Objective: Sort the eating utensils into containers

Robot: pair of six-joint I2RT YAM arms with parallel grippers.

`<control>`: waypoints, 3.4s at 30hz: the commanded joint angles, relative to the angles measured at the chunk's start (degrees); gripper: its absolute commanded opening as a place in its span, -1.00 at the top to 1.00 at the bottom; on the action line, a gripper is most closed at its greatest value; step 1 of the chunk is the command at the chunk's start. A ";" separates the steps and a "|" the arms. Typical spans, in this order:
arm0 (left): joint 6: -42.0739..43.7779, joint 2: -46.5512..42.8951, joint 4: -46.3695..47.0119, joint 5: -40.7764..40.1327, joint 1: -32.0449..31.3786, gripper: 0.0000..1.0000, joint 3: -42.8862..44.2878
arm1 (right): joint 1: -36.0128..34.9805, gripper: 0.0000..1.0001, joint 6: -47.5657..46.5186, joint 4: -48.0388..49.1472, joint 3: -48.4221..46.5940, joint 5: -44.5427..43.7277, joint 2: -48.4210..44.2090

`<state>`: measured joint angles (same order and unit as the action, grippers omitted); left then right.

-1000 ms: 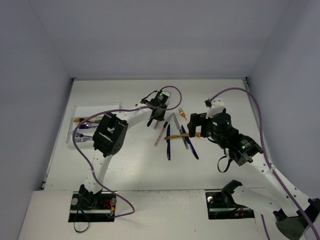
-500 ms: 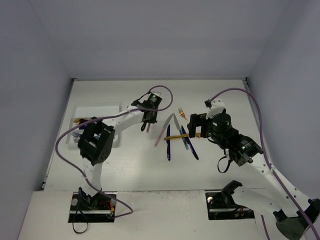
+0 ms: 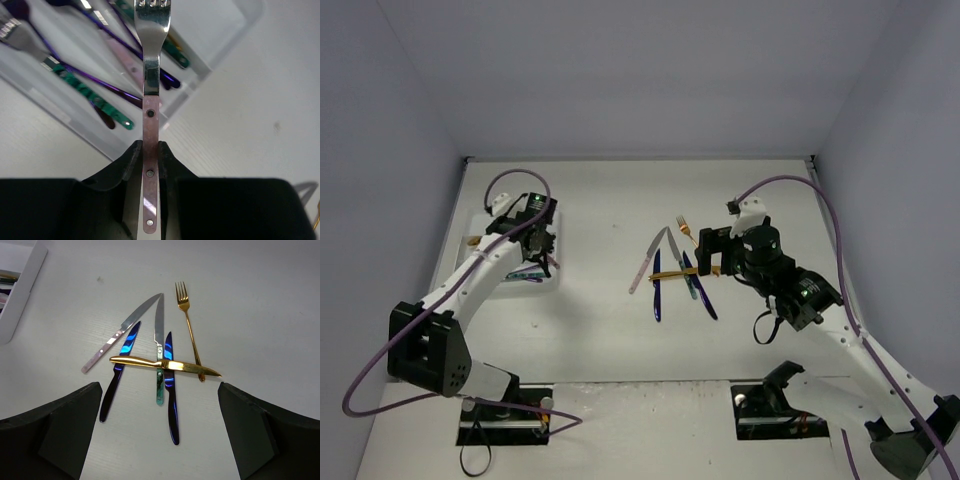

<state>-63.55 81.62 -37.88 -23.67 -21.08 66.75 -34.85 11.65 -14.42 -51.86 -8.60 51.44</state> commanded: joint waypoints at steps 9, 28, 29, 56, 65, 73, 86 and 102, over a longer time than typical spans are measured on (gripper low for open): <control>-24.34 -3.79 -3.84 4.31 15.80 1.00 -7.63 | 0.31 -1.00 -1.11 2.29 0.81 -0.95 -2.18; -27.77 7.81 -3.52 6.25 24.03 0.53 -1.80 | 0.31 -1.00 -1.55 2.29 1.54 -2.12 -1.87; -27.71 7.91 -3.54 6.61 24.04 0.44 -1.71 | 0.31 -1.00 -1.52 2.29 1.52 -2.12 -1.76; 34.67 -19.24 -0.04 11.22 19.22 -0.48 0.28 | 13.93 -0.40 -3.49 5.54 -15.41 10.17 40.30; 45.87 -24.82 1.93 17.06 10.95 -0.65 -3.40 | 14.15 -0.13 -5.93 6.29 -22.36 8.70 54.48; 46.06 -27.44 1.58 19.32 9.46 -0.66 -6.56 | 14.51 0.02 -8.91 6.73 -24.95 6.67 61.62; 46.09 -27.37 1.58 19.79 8.64 -0.66 -7.16 | 14.58 0.51 -11.12 6.56 -27.04 12.30 66.86; 45.98 -29.31 1.23 25.97 8.69 -0.66 -6.99 | 16.75 1.00 -17.43 6.42 -39.39 14.86 69.43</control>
<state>-18.20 53.85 -38.72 -0.83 -12.05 59.11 -18.73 -2.68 -7.11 -86.29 6.52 121.87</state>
